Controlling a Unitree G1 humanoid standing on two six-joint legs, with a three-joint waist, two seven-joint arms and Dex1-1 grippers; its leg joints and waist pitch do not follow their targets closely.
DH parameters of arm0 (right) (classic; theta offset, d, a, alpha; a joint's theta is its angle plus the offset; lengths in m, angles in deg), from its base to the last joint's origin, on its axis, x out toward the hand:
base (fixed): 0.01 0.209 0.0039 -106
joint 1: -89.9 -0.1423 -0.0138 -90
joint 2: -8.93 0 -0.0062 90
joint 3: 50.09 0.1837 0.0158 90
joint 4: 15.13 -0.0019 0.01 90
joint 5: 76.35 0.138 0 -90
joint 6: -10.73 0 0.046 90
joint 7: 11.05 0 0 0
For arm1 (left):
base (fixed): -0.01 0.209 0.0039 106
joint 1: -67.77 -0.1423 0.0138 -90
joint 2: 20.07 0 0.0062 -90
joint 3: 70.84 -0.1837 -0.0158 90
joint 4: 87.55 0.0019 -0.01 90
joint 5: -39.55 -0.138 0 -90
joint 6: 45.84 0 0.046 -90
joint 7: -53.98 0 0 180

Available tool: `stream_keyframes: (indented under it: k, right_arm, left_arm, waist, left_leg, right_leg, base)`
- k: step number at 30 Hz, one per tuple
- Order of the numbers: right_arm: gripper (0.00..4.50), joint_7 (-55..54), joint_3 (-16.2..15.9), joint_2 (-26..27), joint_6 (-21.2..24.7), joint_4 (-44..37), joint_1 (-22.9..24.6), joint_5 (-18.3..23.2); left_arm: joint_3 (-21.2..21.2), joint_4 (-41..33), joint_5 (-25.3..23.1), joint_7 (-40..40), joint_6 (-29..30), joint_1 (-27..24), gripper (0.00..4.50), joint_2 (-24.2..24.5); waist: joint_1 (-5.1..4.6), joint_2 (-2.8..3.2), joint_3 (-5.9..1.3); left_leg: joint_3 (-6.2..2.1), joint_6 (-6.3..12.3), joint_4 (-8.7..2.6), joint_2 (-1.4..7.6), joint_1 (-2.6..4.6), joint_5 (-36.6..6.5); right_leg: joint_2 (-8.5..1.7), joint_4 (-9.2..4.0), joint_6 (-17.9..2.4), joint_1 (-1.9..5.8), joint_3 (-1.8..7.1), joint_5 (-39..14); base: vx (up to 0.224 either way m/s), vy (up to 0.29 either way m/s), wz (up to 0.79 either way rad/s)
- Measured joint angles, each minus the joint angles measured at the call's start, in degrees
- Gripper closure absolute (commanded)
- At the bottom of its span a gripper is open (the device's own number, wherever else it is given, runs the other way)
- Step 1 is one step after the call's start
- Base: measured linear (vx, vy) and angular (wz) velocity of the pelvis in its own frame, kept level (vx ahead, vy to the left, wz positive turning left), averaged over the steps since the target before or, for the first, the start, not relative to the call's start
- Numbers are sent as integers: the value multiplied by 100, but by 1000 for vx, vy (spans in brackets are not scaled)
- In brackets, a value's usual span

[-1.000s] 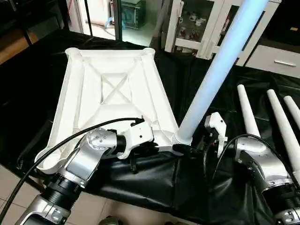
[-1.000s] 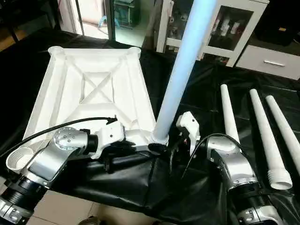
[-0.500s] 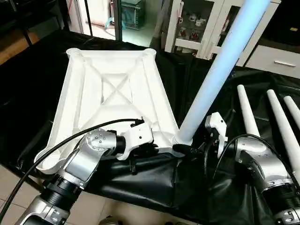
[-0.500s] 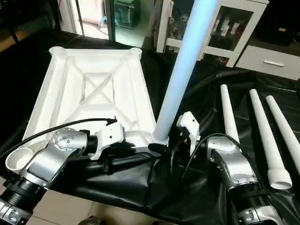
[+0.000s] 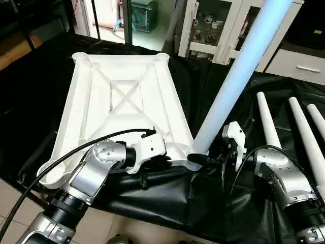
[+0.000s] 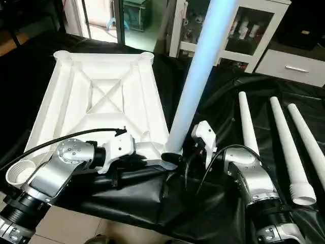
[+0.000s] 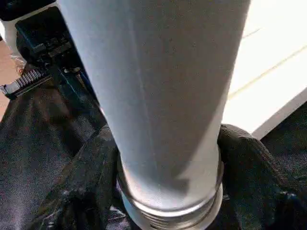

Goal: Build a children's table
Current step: Insert table leg to table base

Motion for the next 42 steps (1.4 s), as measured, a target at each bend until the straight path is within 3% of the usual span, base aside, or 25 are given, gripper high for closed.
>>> stream_keyframes:
  k: [12, 20, 25, 30, 34, 42]
  right_arm:
    - [186, -149, 88, 136, 1, 73, 1, -13]
    - [187, -2281, 391, 979, -305, 611, -226, -356]
    - [187, -4113, 453, 1607, -413, 925, -554, -1040]
    - [188, -5471, 589, 2192, -468, 1327, -875, -1259]
    - [188, -5644, 782, 2361, -530, 1362, -895, -1210]
    - [188, -5260, 865, 2293, -616, 1326, -838, -1012]
  left_arm:
    - [14, 38, -7, -94, 35, 19, 450, -19]
    - [127, 955, -198, -1107, 558, 637, 450, -756]
    - [340, 1800, -242, -2034, 1006, 1204, 450, -1474]
    - [478, 2282, -267, -2728, 1190, 1524, 450, -1968]
    - [475, 2282, -272, -2788, 1190, 1551, 450, -2013]
    - [419, 2141, -260, -2588, 1145, 1475, 450, -1817]
  waist:
    - [-6, 0, 0]
    - [-109, -2, -2]
    - [-197, -3, -1]
    - [-198, -4, -1]
    - [-181, -4, -1]
    - [-193, -5, 0]
  left_leg:
    - [0, -2, 0, 0, 2, -1]
    - [-3, -17, 9, 1, 12, 0]
    - [-7, -24, 10, 0, 1, 4]
    - [-9, -24, 9, 0, -6, 4]
    - [-9, -22, -3, 1, -11, 3]
    - [-10, -21, -8, 6, -8, 3]
  right_leg:
    - [0, 0, -2, 1, 0, 1]
    - [1, -6, -3, 4, -2, 3]
    - [2, -15, -1, -2, -5, 3]
    - [2, -17, -2, -4, -7, 6]
    - [2, -18, -21, -7, -10, 17]
    - [4, -16, -16, -9, -15, 14]
  base:
    - [0, 0, 0]
    - [0, 0, 0]
    - [0, 0, 0]
    - [0, 0, 0]
    - [0, 0, 0]
    - [0, 0, 0]
